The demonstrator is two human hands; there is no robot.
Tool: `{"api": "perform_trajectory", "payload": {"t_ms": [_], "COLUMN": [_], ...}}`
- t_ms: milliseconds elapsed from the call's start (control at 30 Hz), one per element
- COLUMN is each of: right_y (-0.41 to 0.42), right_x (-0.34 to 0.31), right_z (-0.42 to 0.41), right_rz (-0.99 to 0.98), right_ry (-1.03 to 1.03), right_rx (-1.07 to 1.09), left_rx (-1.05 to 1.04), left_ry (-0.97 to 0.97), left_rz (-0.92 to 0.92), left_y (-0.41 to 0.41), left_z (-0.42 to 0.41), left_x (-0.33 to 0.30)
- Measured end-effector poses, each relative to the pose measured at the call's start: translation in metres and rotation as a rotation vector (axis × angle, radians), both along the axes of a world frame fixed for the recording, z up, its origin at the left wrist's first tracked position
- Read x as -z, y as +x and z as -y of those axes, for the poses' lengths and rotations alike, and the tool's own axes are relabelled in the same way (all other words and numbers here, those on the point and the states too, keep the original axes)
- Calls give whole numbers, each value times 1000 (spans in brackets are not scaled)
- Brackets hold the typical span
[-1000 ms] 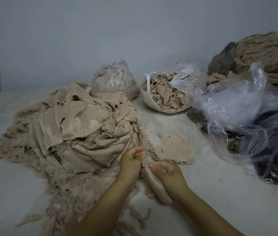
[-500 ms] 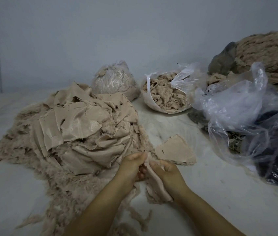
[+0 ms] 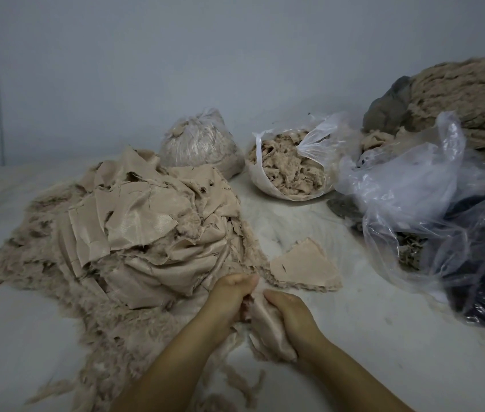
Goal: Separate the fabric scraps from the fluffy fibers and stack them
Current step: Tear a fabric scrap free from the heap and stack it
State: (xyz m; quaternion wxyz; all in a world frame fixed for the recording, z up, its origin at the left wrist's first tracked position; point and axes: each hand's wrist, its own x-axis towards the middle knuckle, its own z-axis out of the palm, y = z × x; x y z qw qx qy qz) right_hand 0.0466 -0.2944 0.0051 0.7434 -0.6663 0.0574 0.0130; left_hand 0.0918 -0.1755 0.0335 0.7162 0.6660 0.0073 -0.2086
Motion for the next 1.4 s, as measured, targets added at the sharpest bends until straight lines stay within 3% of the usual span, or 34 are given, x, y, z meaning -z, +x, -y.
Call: {"api": "perform_trajectory", "payload": {"t_ms": [233, 367, 467, 633, 767, 867, 967, 1200, 1267, 1400], "right_y": [-1, -1, -2, -4, 3, 16, 23, 28, 28, 35], "right_x": [1, 1, 4, 8, -7, -20, -21, -17, -15, -14], "right_z": [1, -9, -16, -12, -6, 7, 24, 30, 25, 33], "right_rz": [17, 107, 175, 222, 238, 240, 219, 228, 232, 250], "right_ry": [27, -275, -453, -520, -421, -282, -223, -187, -186, -264], "right_rx": [-29, 9, 102, 200, 295, 352, 370, 448, 458, 498], "left_rx": [58, -169, -267, -281, -319, -124, 10, -152, -238, -249], "left_ry": [45, 256, 204, 154, -3, -87, -72, -32, 89, 524], "left_rz": [20, 256, 206, 162, 116, 2, 64, 129, 271, 599], "left_y": [0, 4, 9, 11, 12, 8, 4, 8, 7, 9], "left_z": [-3, 7, 17, 30, 41, 40, 25, 20, 24, 13], "left_x": [5, 12, 17, 21, 12, 8, 13, 17, 20, 23]}}
